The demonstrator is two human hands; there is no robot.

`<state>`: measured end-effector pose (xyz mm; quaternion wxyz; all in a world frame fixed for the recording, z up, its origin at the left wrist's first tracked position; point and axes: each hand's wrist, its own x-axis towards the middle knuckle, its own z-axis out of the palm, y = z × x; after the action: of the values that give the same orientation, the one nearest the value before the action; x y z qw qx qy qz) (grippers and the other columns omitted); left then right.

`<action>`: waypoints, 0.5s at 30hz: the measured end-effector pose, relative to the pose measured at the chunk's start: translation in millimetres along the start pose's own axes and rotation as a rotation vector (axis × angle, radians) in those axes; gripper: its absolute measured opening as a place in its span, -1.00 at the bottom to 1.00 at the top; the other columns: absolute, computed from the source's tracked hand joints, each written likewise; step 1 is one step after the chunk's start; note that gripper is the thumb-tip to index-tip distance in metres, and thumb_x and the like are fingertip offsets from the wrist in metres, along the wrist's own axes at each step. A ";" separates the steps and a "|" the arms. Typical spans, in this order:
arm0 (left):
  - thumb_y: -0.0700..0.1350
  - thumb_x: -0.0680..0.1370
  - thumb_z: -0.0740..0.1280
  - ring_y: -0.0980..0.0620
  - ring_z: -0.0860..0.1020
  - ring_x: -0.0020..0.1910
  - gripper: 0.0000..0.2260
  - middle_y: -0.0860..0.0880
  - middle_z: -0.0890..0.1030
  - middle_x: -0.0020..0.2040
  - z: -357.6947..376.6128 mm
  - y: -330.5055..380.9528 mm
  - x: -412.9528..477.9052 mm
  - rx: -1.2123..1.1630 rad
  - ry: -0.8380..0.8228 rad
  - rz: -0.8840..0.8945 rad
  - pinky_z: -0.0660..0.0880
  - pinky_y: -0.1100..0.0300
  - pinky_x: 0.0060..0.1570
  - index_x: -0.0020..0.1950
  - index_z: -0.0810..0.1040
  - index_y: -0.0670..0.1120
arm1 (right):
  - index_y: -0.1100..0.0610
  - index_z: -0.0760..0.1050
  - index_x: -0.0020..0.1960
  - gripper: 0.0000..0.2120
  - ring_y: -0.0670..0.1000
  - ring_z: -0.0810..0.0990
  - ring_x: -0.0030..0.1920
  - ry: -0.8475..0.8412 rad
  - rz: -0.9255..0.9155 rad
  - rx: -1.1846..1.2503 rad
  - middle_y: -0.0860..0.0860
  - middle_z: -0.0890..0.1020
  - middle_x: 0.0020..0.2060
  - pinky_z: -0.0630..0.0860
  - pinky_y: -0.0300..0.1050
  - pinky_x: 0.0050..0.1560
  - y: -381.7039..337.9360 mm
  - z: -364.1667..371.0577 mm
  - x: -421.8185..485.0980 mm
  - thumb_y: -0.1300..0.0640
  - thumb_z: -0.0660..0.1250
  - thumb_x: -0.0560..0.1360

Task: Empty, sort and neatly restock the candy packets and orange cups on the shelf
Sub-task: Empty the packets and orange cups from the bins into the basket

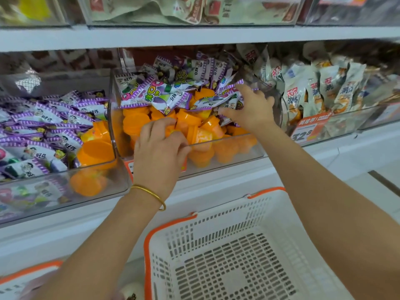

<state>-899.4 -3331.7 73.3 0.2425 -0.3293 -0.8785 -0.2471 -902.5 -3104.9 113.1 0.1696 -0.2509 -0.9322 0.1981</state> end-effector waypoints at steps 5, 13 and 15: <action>0.10 0.52 0.21 -0.20 0.42 0.15 -0.68 -0.14 0.50 0.18 -3.7 -2.2 3.2 0.007 0.047 0.009 0.36 -0.02 0.11 0.04 0.57 -0.11 | 0.02 0.28 0.41 -0.46 0.28 0.28 0.35 0.031 0.051 0.338 0.16 0.22 0.39 0.29 0.15 0.34 -3.4 0.2 -2.5 0.01 0.32 0.46; 0.10 0.53 0.05 -0.23 0.41 0.21 -0.57 -0.19 0.49 0.20 -1.3 -5.6 10.3 0.044 0.045 -0.046 0.33 -0.09 0.14 0.11 0.54 -0.15 | 0.12 0.16 0.44 -0.24 0.25 0.32 0.34 0.144 0.259 0.489 0.18 0.37 0.34 0.33 0.10 0.30 -37.1 3.6 2.3 -0.28 0.30 0.44; 0.10 0.53 0.03 -0.22 0.41 0.21 -0.56 -0.19 0.49 0.20 -0.2 -6.0 11.7 0.033 0.053 -0.053 0.31 -0.07 0.14 0.11 0.54 -0.15 | 0.15 0.18 0.43 -0.20 0.22 0.23 0.40 0.061 0.309 0.401 0.11 0.41 0.34 0.30 0.12 0.28 -41.6 6.5 7.7 -0.36 0.25 0.43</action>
<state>-911.3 -3330.5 78.7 0.2644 -0.2950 -0.8842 -0.2475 -928.1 -3135.7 128.1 0.2116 -0.3576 -0.8194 0.3949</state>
